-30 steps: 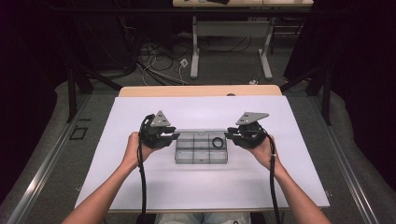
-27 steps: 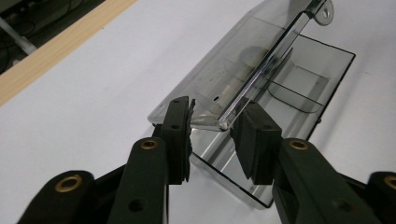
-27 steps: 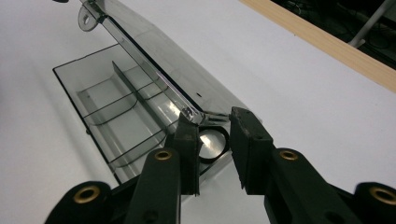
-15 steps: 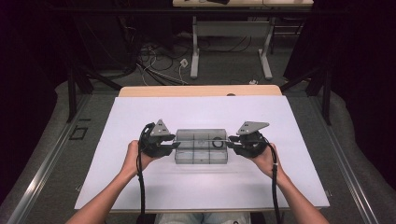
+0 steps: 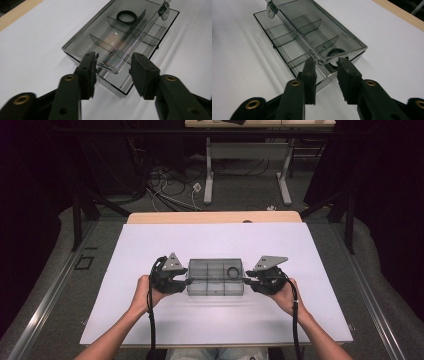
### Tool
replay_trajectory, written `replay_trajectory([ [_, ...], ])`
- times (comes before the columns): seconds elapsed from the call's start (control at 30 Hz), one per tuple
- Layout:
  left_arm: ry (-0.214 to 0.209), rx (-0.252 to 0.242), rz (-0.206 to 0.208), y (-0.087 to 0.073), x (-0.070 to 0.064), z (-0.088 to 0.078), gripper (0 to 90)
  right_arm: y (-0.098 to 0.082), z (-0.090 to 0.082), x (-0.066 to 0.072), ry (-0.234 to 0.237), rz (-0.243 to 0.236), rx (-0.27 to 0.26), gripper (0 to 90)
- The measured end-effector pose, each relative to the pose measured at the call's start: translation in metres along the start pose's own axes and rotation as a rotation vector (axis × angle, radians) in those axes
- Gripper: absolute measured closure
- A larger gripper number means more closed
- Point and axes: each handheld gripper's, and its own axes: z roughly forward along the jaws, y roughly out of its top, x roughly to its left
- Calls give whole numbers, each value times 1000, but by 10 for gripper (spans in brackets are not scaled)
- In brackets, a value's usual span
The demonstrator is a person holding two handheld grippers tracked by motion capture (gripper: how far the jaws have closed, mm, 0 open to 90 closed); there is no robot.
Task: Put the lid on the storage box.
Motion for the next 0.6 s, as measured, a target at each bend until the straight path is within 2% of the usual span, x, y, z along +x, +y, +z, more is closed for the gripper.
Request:
replay_trajectory([
  [0.03,8,-4,-7,0,0,-1,442,0,-1,0,4,3,4,619],
  [0.17,-12,12,-26,-5,0,-6,219,-8,-4,-1,13,31,43,415],
  [0.23,-18,28,-36,-9,0,-9,161,-12,-6,-3,17,40,50,319],
  [0.4,-20,53,-49,-19,3,-11,93,-21,-11,-7,31,78,76,178],
  [0.6,-11,69,-64,-31,7,-17,50,-29,-17,-11,44,96,93,133],
])
